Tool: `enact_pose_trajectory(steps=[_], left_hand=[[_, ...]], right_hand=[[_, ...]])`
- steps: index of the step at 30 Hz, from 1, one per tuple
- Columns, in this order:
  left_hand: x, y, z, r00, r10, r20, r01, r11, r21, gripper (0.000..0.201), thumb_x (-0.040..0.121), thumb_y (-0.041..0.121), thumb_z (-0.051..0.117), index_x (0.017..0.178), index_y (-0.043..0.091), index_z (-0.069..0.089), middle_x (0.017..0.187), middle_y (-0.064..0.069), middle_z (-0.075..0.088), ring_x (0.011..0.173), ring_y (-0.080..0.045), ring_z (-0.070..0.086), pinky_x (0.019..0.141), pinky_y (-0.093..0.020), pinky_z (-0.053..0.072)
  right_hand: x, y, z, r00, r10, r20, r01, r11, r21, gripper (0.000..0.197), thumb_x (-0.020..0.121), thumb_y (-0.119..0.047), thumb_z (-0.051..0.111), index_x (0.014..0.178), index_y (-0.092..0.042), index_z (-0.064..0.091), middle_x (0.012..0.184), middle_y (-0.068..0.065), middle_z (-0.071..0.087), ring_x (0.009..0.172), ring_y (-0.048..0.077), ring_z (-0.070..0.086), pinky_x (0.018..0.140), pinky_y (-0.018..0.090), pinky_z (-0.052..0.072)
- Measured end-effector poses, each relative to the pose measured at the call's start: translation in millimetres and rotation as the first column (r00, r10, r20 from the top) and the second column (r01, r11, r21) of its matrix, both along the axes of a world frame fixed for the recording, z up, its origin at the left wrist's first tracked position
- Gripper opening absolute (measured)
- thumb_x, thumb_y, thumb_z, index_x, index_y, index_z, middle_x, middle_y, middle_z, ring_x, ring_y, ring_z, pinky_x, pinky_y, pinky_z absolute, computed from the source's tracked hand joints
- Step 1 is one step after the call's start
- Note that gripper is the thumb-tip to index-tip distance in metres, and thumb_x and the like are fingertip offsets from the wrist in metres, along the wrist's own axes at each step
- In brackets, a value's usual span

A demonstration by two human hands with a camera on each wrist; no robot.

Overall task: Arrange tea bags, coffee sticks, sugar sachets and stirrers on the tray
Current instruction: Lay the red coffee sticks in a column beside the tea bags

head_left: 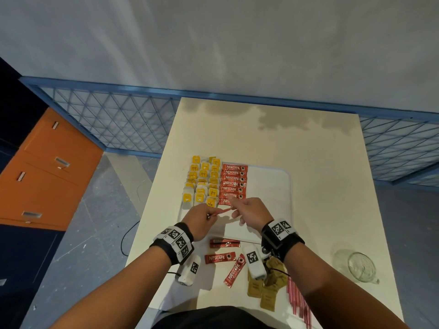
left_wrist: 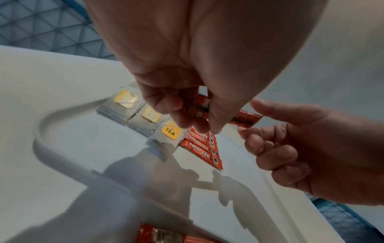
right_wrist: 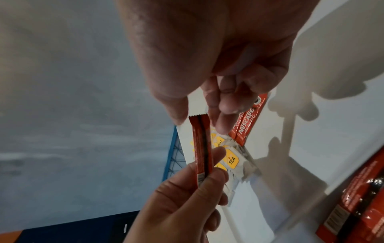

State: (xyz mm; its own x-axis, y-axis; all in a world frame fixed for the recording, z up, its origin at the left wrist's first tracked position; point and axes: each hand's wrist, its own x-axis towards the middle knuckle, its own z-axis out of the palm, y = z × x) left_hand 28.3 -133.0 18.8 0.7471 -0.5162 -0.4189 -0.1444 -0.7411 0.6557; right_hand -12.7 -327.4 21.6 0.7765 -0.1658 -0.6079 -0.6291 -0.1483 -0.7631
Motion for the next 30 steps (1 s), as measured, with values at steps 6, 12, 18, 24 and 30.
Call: enact_pose_trajectory(steps=[6, 12, 18, 24, 30], left_hand=[[2.4, -1.0, -0.7, 0.999, 0.035, 0.027, -0.035, 0.999, -0.017, 0.03, 0.099, 0.015, 0.058, 0.125, 0.02, 0.07, 0.09, -0.002, 0.066, 0.084, -0.018, 0.06, 0.072, -0.022, 0.04], [8.7, 5.7, -2.9, 0.981, 0.137, -0.137, -0.162, 0.968, -0.193, 0.034, 0.09, 0.017, 0.072, 0.124, 0.023, 0.069, 0.108, 0.006, 0.071, 0.093, -0.009, 0.067, 0.079, -0.019, 0.051], [13.2, 7.6, -8.1, 0.921, 0.27, -0.28, -0.346, 0.897, -0.274, 0.021, 0.095, 0.006, 0.065, 0.113, 0.016, 0.068, 0.082, -0.015, 0.058, 0.058, -0.002, 0.06, 0.054, -0.014, 0.045], [12.3, 4.8, -15.4, 0.903, 0.302, -0.306, -0.382, 0.89, -0.25, 0.016, 0.095, 0.008, 0.066, 0.108, 0.017, 0.066, 0.077, -0.016, 0.061, 0.058, -0.002, 0.063, 0.053, -0.019, 0.046], [8.8, 7.4, -22.1, 0.893, 0.354, -0.28, -0.411, 0.893, -0.184, 0.025, 0.09, 0.016, 0.071, 0.112, 0.019, 0.061, 0.094, -0.007, 0.073, 0.073, -0.007, 0.067, 0.071, -0.022, 0.053]], right_hand=[[-6.6, -7.6, -1.1, 0.995, 0.066, 0.069, -0.067, 0.998, 0.002, 0.019, 0.093, -0.025, 0.071, 0.089, -0.008, 0.08, 0.08, 0.006, 0.077, 0.059, 0.013, 0.054, 0.056, 0.025, 0.046], [-5.3, -13.6, -0.4, 0.987, 0.064, 0.146, -0.056, 0.997, -0.058, 0.015, 0.094, -0.019, 0.071, 0.106, -0.013, 0.077, 0.089, 0.002, 0.073, 0.067, 0.007, 0.061, 0.054, 0.011, 0.045], [-6.8, -17.8, -12.4, 0.986, 0.063, 0.156, -0.05, 0.995, -0.083, 0.02, 0.093, -0.016, 0.072, 0.112, -0.015, 0.076, 0.101, 0.003, 0.075, 0.084, 0.013, 0.067, 0.073, 0.021, 0.049], [-11.6, -19.3, -22.3, 0.992, 0.035, 0.121, -0.023, 0.995, -0.094, 0.017, 0.094, -0.019, 0.072, 0.109, -0.012, 0.076, 0.092, -0.002, 0.073, 0.072, 0.003, 0.061, 0.071, 0.02, 0.046], [-12.9, -26.5, -40.2, 0.998, 0.066, 0.004, -0.063, 0.968, -0.242, 0.008, 0.092, -0.027, 0.07, 0.097, -0.027, 0.077, 0.094, -0.005, 0.076, 0.089, 0.013, 0.071, 0.091, 0.042, 0.058]])
